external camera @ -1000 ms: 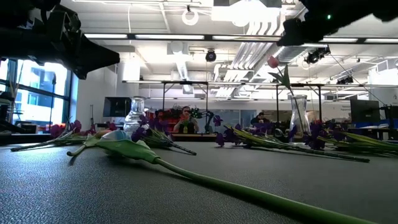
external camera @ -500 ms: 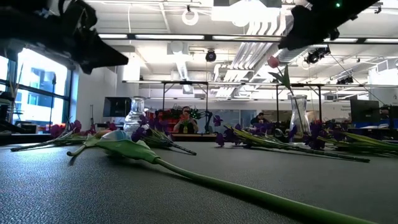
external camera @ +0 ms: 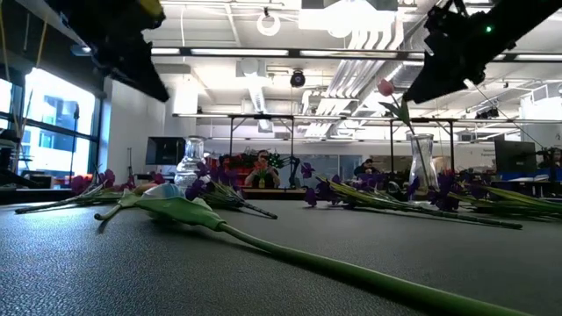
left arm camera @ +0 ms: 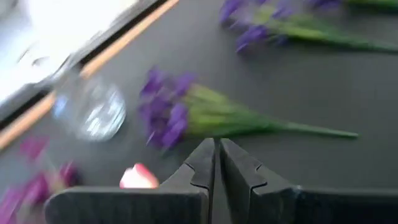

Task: Sort flowers into vase by color
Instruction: Put the purple flowers into the left transparent vase

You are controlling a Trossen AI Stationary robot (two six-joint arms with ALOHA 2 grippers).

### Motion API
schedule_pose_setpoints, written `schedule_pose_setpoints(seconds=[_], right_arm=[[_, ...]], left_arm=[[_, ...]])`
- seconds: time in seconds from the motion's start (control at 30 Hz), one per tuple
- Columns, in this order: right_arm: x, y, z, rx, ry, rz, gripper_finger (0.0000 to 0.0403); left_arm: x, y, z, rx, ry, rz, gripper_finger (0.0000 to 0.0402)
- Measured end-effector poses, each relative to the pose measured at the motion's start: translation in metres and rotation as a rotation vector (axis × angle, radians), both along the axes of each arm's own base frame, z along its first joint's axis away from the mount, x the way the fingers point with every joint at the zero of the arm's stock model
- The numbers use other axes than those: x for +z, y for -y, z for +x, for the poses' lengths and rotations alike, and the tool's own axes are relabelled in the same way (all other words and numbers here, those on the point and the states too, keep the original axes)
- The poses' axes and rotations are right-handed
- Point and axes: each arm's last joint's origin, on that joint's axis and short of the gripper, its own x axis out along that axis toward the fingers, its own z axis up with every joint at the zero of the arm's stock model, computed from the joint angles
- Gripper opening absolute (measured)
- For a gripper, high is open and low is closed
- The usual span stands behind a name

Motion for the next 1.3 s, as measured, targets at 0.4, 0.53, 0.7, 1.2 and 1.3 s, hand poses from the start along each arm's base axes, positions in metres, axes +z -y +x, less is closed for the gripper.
schedule_pose_setpoints(seconds=[0.4, 0.53, 0.7, 1.2, 1.3], right_arm=[[-0.014, 0.000, 0.000, 0.045, -0.068, -0.046, 0.0209], [-0.013, 0.000, 0.001, 0.055, -0.068, -0.068, 0.0209], [-0.012, 0.000, 0.001, 0.068, -0.081, -0.085, 0.0209], [-0.010, 0.000, 0.003, 0.064, -0.042, -0.078, 0.0208], [-0.010, 0.000, 0.003, 0.064, -0.041, -0.078, 0.0208]], left_arm=[[-0.044, -0.015, -0.036, 0.542, -0.180, -0.403, 0.0093], [-0.068, -0.024, -0.045, 0.659, -0.184, -0.444, 0.0152], [-0.083, -0.040, -0.046, 0.749, -0.125, -0.463, 0.0218], [-0.097, -0.080, -0.048, 0.772, -0.106, -0.465, 0.0224], [-0.097, -0.084, -0.050, 0.778, -0.119, -0.468, 0.0211]])
